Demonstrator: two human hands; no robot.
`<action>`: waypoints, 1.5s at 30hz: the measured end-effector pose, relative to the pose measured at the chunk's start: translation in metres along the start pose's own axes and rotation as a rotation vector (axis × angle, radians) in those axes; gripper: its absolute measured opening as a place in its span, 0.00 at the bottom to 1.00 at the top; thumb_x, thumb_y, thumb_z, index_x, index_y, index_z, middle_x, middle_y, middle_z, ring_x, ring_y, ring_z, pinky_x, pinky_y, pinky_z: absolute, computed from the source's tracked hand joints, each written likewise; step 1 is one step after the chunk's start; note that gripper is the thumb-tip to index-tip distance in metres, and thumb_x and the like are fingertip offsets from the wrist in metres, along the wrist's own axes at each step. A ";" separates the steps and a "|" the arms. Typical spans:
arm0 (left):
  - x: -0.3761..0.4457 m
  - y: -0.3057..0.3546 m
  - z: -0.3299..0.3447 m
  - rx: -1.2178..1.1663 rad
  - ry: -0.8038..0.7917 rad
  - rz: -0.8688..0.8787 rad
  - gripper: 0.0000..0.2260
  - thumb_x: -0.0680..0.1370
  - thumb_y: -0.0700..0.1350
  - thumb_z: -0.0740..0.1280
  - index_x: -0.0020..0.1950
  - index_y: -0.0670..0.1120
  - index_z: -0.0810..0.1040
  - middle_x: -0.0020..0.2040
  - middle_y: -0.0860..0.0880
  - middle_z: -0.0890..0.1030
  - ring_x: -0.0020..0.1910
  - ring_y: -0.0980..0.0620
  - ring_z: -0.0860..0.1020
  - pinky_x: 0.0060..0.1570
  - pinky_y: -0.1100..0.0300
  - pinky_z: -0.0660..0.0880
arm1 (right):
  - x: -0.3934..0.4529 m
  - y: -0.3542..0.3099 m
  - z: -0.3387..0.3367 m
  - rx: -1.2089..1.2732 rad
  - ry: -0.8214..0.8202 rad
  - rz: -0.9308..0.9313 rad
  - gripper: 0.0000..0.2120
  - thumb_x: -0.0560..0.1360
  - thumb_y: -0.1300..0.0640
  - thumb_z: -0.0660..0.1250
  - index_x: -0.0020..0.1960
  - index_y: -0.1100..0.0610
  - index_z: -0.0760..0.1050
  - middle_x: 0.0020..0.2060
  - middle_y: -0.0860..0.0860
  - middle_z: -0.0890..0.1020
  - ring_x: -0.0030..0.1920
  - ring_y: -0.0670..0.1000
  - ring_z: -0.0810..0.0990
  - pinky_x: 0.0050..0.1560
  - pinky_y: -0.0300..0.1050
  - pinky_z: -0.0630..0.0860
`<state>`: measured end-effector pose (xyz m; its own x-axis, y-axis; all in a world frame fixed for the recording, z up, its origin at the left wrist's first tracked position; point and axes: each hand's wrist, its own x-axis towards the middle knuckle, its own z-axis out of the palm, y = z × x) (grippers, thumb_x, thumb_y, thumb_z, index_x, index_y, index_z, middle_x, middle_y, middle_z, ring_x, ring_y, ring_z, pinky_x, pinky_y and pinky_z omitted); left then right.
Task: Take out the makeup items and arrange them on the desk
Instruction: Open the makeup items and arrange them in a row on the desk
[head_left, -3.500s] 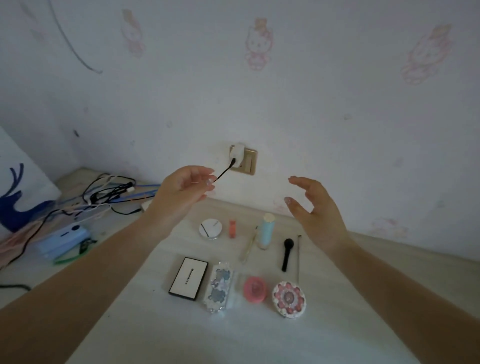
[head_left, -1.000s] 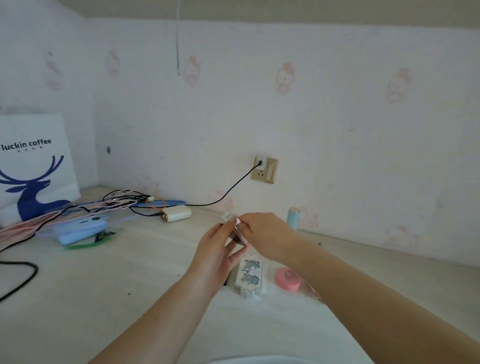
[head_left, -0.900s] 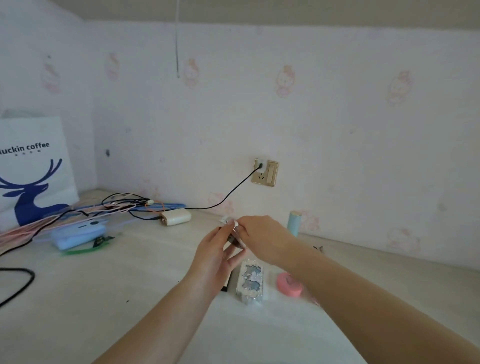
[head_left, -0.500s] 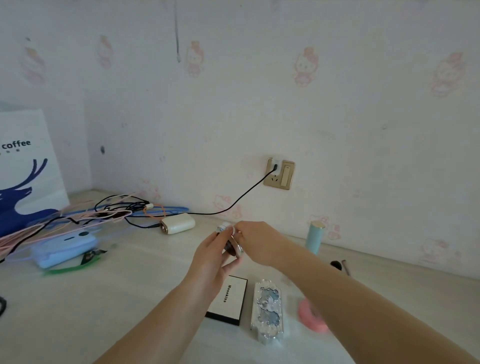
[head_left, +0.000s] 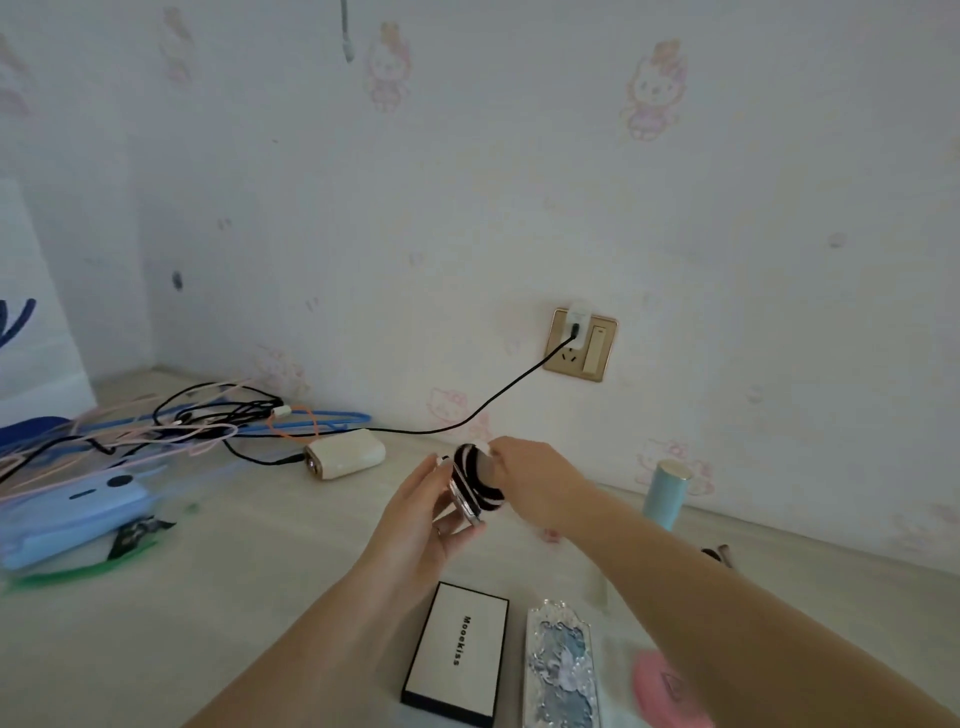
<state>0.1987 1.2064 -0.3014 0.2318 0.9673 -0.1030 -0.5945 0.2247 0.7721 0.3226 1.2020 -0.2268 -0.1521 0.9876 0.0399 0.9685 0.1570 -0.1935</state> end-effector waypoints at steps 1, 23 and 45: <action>0.004 0.001 -0.004 -0.028 0.013 -0.025 0.18 0.78 0.49 0.64 0.67 0.46 0.71 0.52 0.41 0.78 0.41 0.47 0.80 0.49 0.49 0.79 | 0.006 0.004 -0.001 0.041 0.001 0.032 0.07 0.79 0.61 0.51 0.46 0.60 0.66 0.43 0.58 0.75 0.44 0.57 0.75 0.43 0.44 0.67; 0.056 -0.012 -0.058 1.659 0.009 0.213 0.42 0.52 0.69 0.62 0.62 0.49 0.71 0.58 0.50 0.74 0.61 0.48 0.69 0.60 0.56 0.67 | 0.046 0.037 0.045 0.112 0.001 0.252 0.06 0.75 0.63 0.54 0.48 0.59 0.70 0.40 0.56 0.78 0.48 0.60 0.81 0.42 0.46 0.75; 0.066 -0.022 -0.044 1.686 0.234 0.133 0.33 0.67 0.64 0.70 0.65 0.47 0.70 0.65 0.47 0.69 0.67 0.44 0.65 0.63 0.56 0.66 | 0.051 0.049 0.076 0.044 0.093 0.154 0.14 0.77 0.59 0.58 0.62 0.55 0.66 0.59 0.49 0.72 0.60 0.50 0.71 0.48 0.48 0.65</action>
<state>0.1936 1.2705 -0.3526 0.0505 0.9976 0.0475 0.8485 -0.0679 0.5249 0.3473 1.2611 -0.3089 0.0180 0.9951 0.0970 0.9690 0.0066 -0.2472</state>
